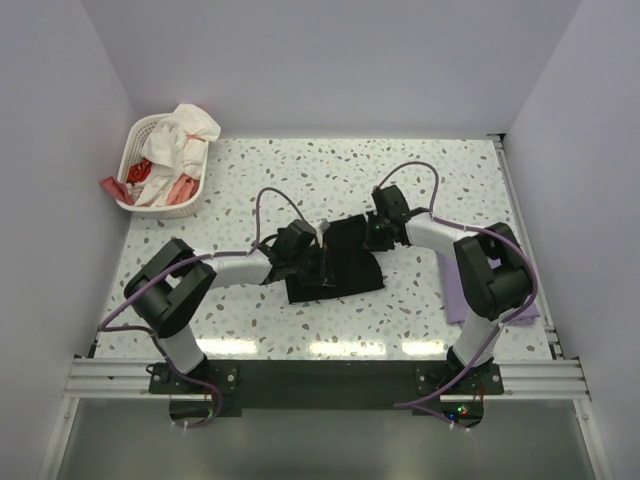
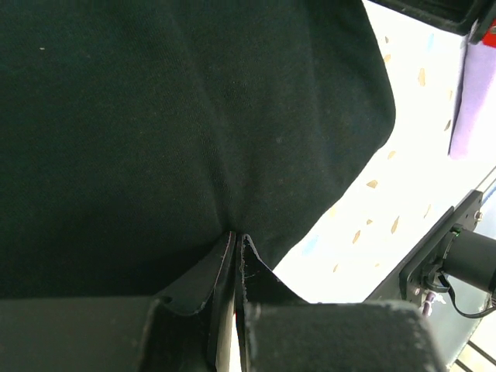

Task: Fold and stack the t-shirts
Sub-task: Neatly place the folded tshirt to the corner

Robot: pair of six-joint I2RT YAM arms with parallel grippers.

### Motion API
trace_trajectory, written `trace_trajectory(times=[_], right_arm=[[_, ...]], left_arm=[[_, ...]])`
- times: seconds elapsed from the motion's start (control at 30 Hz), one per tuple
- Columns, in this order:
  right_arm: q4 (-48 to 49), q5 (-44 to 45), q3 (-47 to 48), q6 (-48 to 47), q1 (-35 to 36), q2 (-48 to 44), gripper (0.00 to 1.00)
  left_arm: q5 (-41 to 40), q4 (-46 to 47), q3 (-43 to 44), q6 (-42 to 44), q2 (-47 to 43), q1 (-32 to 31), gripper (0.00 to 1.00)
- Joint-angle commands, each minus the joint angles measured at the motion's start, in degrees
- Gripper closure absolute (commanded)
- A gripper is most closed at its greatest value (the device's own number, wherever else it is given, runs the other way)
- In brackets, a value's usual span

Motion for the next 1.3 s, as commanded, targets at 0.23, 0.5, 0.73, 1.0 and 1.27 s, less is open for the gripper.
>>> trace_trajectory(times=[0.23, 0.5, 0.73, 1.0, 1.27], right_arm=[[-14.09, 13.96, 3.64, 9.58, -1.57, -1.40, 1.00], [-24.20, 18.02, 17.07, 12.31, -6.65, 5.71, 1.00], [-37.12, 23.28, 33.51, 20.56, -15.54, 12.74, 1.00], [-51.28, 28.03, 50.13, 28.14, -24.68, 17.58, 1.00], [-57.25, 29.08, 50.67, 33.23, -31.01, 15.48, 1.00]], left_arm=[[-1.46, -8.12, 5.01, 4.08, -6.87, 3.63, 0.92], [-1.11, -10.84, 7.20, 5.05, -7.75, 5.04, 0.92], [-1.37, -12.69, 9.66, 5.66, -7.57, 5.21, 0.92], [-1.38, -13.57, 11.34, 5.49, -7.84, 5.13, 0.92], [-0.67, -13.75, 12.48, 5.31, -7.49, 5.04, 0.92]])
